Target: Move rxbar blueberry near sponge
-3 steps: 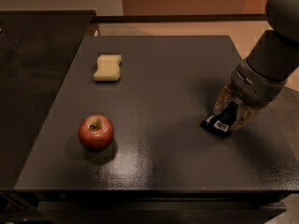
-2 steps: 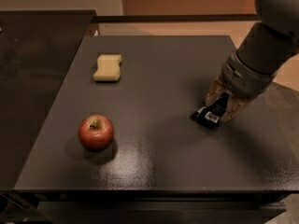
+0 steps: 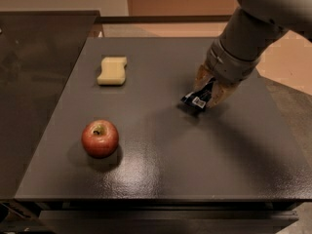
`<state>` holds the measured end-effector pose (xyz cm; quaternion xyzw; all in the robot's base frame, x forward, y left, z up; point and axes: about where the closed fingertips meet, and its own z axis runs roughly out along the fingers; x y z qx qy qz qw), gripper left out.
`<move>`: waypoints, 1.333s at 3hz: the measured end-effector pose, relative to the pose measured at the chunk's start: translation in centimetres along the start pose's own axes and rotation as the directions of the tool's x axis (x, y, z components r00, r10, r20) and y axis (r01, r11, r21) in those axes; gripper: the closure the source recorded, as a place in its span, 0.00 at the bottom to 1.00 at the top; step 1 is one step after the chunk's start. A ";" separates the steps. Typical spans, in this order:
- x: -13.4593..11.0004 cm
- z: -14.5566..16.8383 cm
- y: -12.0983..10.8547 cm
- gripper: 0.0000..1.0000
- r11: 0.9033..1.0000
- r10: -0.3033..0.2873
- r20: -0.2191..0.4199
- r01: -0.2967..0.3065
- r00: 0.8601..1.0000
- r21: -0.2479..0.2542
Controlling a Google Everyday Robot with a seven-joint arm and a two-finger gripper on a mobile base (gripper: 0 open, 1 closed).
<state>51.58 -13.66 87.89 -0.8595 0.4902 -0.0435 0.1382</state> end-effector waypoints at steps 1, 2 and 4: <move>-0.5 0.3 -3.6 1.00 0.999 -0.013 0.005 0.012 1.000 0.048; -1.3 1.2 -7.1 1.00 0.996 -0.052 0.024 0.050 0.998 0.070; -3.1 4.6 -11.8 1.00 0.989 -0.131 0.087 0.125 0.987 0.075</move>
Offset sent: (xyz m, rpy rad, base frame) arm 0.0889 0.0788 0.0096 0.0731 -0.0749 0.1035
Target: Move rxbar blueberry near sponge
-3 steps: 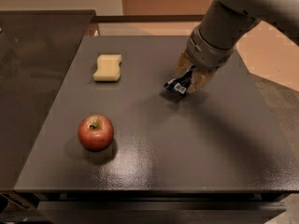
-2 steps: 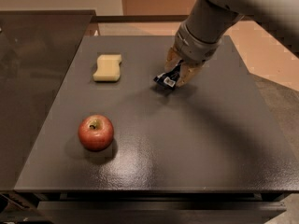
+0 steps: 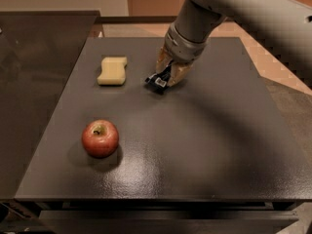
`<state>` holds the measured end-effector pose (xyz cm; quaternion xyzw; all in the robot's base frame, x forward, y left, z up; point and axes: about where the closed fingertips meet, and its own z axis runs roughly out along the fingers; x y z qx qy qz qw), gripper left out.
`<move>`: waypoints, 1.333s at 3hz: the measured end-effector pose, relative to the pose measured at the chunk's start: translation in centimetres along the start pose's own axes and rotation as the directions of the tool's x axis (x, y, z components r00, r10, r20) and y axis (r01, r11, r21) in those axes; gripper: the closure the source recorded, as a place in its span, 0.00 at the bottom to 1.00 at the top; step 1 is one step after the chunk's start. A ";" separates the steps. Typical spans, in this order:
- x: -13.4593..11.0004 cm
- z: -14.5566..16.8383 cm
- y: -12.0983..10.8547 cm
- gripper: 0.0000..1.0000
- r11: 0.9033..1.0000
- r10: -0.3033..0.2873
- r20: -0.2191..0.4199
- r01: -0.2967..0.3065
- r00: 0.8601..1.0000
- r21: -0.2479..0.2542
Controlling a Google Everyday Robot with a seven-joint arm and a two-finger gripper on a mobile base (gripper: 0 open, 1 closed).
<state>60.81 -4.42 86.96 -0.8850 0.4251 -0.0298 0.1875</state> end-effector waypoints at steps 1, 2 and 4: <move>-1.3 1.7 -1.4 0.83 0.999 -0.046 0.027 0.046 0.999 -0.005; -3.0 3.2 -2.4 0.59 0.995 -0.100 0.046 0.100 0.994 -0.010; -6.5 5.0 -4.3 0.12 0.980 -0.197 0.073 0.198 0.978 -0.014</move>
Offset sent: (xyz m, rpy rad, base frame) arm 0.0061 0.0728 -0.0244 0.0023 -0.0015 0.1767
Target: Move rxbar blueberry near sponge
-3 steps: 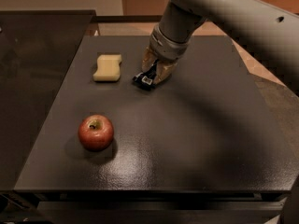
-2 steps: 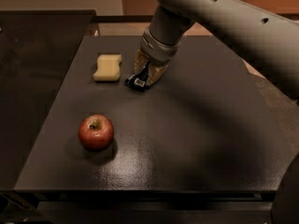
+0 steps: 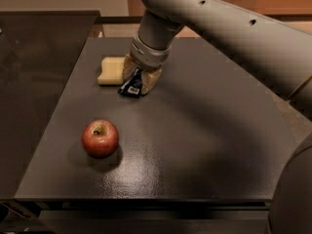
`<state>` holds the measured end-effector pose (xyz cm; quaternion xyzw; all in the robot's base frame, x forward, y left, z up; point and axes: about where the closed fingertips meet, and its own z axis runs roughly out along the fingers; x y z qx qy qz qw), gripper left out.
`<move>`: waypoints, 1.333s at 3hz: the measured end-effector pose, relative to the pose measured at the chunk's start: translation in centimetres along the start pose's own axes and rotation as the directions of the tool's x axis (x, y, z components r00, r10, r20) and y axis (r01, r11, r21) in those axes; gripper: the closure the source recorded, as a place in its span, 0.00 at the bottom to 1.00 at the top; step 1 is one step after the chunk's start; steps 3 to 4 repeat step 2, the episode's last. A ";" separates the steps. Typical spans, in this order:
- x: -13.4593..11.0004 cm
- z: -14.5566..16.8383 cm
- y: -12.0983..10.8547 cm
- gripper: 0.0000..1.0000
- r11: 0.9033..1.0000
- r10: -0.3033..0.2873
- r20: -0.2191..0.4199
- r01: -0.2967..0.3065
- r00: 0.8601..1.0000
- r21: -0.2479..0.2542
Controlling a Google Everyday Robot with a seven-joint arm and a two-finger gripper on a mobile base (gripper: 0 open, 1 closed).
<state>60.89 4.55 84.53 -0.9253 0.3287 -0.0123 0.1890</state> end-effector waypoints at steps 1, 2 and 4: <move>0.0 0.1 0.1 0.00 1.000 0.001 0.001 -0.001 1.000 -0.002; 0.0 0.1 0.0 0.00 1.000 0.001 0.001 -0.001 1.000 -0.002; 0.0 0.1 0.0 0.00 1.000 0.001 0.001 -0.001 1.000 -0.002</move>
Offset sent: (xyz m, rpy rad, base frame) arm -0.0002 0.0001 -0.0013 -0.0008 0.0022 0.0001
